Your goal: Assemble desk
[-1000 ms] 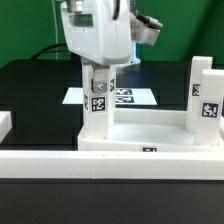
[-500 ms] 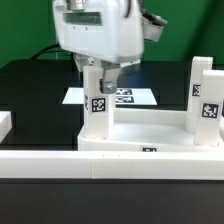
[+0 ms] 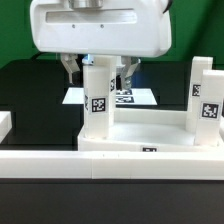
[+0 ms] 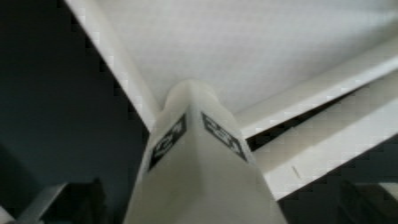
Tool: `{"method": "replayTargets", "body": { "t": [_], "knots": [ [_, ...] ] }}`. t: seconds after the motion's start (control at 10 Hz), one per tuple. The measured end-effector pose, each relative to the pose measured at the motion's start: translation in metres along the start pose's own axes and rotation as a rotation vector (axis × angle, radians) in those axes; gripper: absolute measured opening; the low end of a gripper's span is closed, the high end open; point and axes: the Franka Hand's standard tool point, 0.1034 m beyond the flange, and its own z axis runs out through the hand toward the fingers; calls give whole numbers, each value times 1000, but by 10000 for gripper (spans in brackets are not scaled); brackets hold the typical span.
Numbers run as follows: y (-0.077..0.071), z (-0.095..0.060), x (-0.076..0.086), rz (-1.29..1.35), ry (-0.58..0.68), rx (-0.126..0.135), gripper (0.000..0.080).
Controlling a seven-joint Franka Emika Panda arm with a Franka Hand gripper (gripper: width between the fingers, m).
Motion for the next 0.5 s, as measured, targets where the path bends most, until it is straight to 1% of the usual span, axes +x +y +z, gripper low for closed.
{"method": "replayTargets", "body": {
  "t": [0.1,0.2,0.4,0.5],
  "knots": [
    [0,0,0,-86,1,-7,649],
    [0,1,1,-146,0,-8,649],
    [0,2,0,-356,-3,-37,649],
    [0,4,1,-434,-9,-43,649]
  ]
}}
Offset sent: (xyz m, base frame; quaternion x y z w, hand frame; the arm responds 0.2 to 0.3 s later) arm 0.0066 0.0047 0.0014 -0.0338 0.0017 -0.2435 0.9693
